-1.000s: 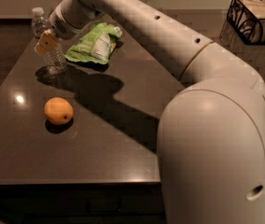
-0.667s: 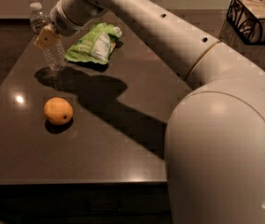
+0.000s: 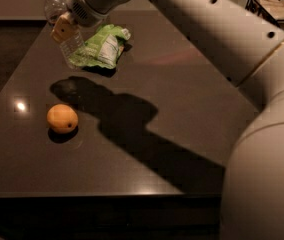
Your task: Knock water bottle over
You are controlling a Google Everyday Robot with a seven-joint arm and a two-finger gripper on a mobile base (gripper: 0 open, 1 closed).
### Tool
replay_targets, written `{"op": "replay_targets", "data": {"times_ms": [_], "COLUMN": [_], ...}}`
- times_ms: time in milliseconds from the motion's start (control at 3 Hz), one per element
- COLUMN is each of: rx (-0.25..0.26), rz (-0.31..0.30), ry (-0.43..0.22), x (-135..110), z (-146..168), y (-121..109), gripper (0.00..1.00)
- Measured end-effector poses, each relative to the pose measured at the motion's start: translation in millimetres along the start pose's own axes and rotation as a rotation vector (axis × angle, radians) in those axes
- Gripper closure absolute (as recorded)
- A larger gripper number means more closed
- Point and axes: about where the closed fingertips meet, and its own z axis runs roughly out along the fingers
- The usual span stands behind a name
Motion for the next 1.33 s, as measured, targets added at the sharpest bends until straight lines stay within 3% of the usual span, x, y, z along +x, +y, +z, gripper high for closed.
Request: {"op": "replay_targets", "data": {"times_ms": [667, 1333], "rx": [0.075, 0.075], "rz": [0.052, 0.075], "ry": [0.196, 0.417], "x": [65.7, 121.7], "z": [-76.2, -96.2], "y": [9.2, 9.9], "gripper": [1.00, 1.00]}}
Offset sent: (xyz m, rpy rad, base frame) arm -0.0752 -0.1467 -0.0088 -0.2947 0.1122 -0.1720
